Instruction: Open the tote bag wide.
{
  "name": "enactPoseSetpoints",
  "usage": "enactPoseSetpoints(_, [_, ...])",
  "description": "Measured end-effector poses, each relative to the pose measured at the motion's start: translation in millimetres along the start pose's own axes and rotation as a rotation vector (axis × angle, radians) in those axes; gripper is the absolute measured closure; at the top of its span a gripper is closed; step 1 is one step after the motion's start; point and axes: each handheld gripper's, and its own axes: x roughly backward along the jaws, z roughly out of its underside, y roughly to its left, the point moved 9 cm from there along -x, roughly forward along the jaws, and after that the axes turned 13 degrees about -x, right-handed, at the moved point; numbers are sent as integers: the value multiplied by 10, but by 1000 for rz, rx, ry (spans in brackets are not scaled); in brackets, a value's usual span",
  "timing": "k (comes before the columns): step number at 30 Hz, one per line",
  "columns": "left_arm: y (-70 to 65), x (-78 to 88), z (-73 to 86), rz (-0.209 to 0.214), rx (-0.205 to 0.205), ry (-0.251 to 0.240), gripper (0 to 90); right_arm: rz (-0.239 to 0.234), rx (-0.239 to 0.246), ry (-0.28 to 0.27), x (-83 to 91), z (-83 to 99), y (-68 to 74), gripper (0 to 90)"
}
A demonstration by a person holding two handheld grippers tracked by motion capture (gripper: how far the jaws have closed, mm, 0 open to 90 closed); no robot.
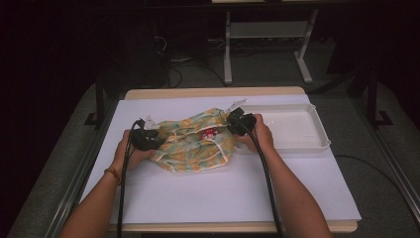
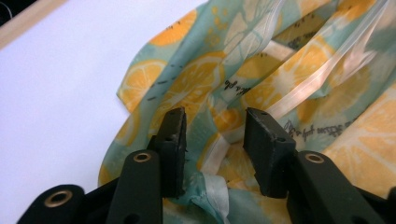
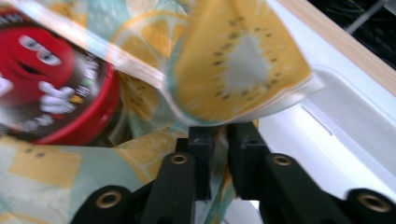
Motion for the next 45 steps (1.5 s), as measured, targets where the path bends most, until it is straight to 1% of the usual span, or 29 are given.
enactPoseSetpoints(3, [11, 106, -86, -9, -4, -51, 568, -21, -6, -32, 81, -38, 10, 719])
enactPoseSetpoints(4, [14, 159, -130, -4, -6, -79, 568, -24, -11, -43, 107, -53, 9, 691])
enactPoseSetpoints(5, [9, 194, -161, 2, -1, -101, 555, -36, -11, -52, 148, -67, 12, 660])
enactPoseSetpoints(6, [17, 238, -193, -5, 2, -120, 552, -51, -11, -61, 174, -78, 24, 638])
enactPoseSetpoints(7, [26, 276, -221, -15, -1, -134, 552, -61, -2, -71, 211, -93, 34, 620])
enactPoseSetpoints(8, [23, 314, -250, -16, -7, -154, 555, -56, 3, -83, 246, -111, 35, 594])
enactPoseSetpoints(9, [23, 343, -274, -17, -3, -171, 556, -66, 9, -96, 284, -129, 50, 589])
enactPoseSetpoints(10, [21, 364, -287, -12, -1, -178, 555, -85, 17, -105, 322, -145, 72, 576])
enactPoseSetpoints(13, [6, 396, -322, -2, -2, -200, 524, -115, 50, -135, 402, -202, 124, 493])
enactPoseSetpoints(15, [-8, 383, -326, 10, 6, -196, 491, -90, 38, -145, 403, -240, 112, 418])
enactPoseSetpoints(16, [-12, 372, -325, 10, 4, -193, 480, -84, 30, -159, 393, -266, 106, 418])
enactPoseSetpoints(17, [-9, 362, -324, 9, 10, -192, 471, -85, 16, -150, 371, -280, 109, 401])
enactPoseSetpoints(18, [-11, 357, -320, 15, 9, -190, 456, -82, 11, -148, 346, -297, 103, 377])
enactPoseSetpoints(19, [-28, 352, -318, 33, 11, -192, 441, -79, 2, -150, 324, -309, 101, 363])
enactPoseSetpoints(22, [-89, 358, -321, 64, -16, -200, 412, -69, -20, -125, 206, -338, 84, 348])
enactPoseSetpoints(23, [-107, 366, -329, 72, -21, -208, 412, -54, -25, -120, 165, -347, 71, 360])
enactPoseSetpoints(25, [-146, 401, -353, 85, -42, -226, 405, -44, -1, -113, 108, -354, 76, 428])
enactPoseSetpoints(26, [-161, 408, -358, 87, -52, -227, 421, -43, 2, -105, 80, -353, 82, 470])
enactPoseSetpoints(27, [-179, 402, -352, 92, -68, -220, 442, -43, 0, -109, 59, -360, 91, 546])
enactPoseSetpoints(28, [-211, 382, -336, 103, -85, -212, 456, -49, 7, -112, 42, -367, 102, 598])
enactPoseSetpoints(30, [-249, 329, -294, 117, -105, -185, 511, -40, 19, -111, 5, -377, 113, 685])
enactPoseSetpoints(32, [-286, 264, -249, 126, -116, -157, 526, -27, 35, -92, -37, -365, 130, 781])
enactPoseSetpoints(34, [-293, 201, -201, 111, -141, -106, 569, -22, 59, -66, -88, -341, 142, 872])
enactPoseSetpoints(36, [-305, 159, -178, 121, -140, -87, 569, -20, 85, -18, -147, -287, 161, 897])
enactPoseSetpoints(38, [-306, 116, -149, 119, -137, -65, 568, -8, 97, 10, -179, -256, 166, 897])
enactPoseSetpoints(40, [-305, 81, -113, 125, -127, -49, 556, -5, 80, 19, -194, -244, 159, 896])
enactPoseSetpoints(42, [-302, 46, -64, 116, -130, -17, 540, 3, 78, 38, -211, -217, 143, 878])
enactPoseSetpoints(43, [-310, 34, -34, 118, -148, 0, 540, -3, 78, 52, -216, -196, 143, 869])
enactPoseSetpoints(45, [-318, 23, 7, 124, -157, 24, 527, -5, 77, 69, -219, -157, 128, 852])
